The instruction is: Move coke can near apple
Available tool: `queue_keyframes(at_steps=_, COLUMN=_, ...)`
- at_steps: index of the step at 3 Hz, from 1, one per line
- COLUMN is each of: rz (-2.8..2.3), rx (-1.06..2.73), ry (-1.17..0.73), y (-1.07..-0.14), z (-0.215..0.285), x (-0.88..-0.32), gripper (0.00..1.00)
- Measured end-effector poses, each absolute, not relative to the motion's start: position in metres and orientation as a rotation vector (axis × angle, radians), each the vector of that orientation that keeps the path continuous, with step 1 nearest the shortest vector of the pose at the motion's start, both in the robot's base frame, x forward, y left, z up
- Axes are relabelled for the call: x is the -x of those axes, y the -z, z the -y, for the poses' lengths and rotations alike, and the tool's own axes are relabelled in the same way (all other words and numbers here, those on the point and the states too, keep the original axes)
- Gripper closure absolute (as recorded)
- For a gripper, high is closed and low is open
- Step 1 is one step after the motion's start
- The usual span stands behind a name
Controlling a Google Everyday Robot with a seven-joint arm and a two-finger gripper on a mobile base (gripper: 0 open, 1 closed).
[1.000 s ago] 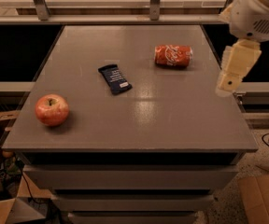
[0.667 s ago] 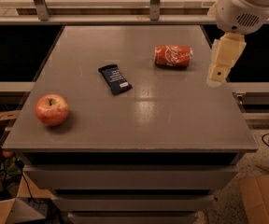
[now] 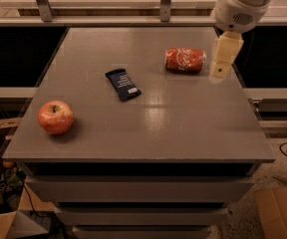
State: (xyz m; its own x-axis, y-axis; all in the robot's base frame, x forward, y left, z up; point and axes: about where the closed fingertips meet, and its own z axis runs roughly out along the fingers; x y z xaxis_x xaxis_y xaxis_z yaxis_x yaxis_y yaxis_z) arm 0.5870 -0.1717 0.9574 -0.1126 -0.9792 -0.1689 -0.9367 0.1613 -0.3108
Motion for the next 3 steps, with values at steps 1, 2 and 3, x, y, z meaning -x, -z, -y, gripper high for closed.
queue_keyframes(at_steps=1, rz=-2.149, rx=1.846, ry=0.155, y=-0.926, z=0.165, x=-0.65, gripper=0.0)
queue_keyframes(at_steps=2, rz=-2.196, rx=1.82, ry=0.148, y=-0.891, z=0.162, x=-0.701, gripper=0.0)
queue_keyframes(at_steps=3, rz=-2.196, rx=1.82, ry=0.148, y=-0.891, z=0.162, x=-0.701, gripper=0.0)
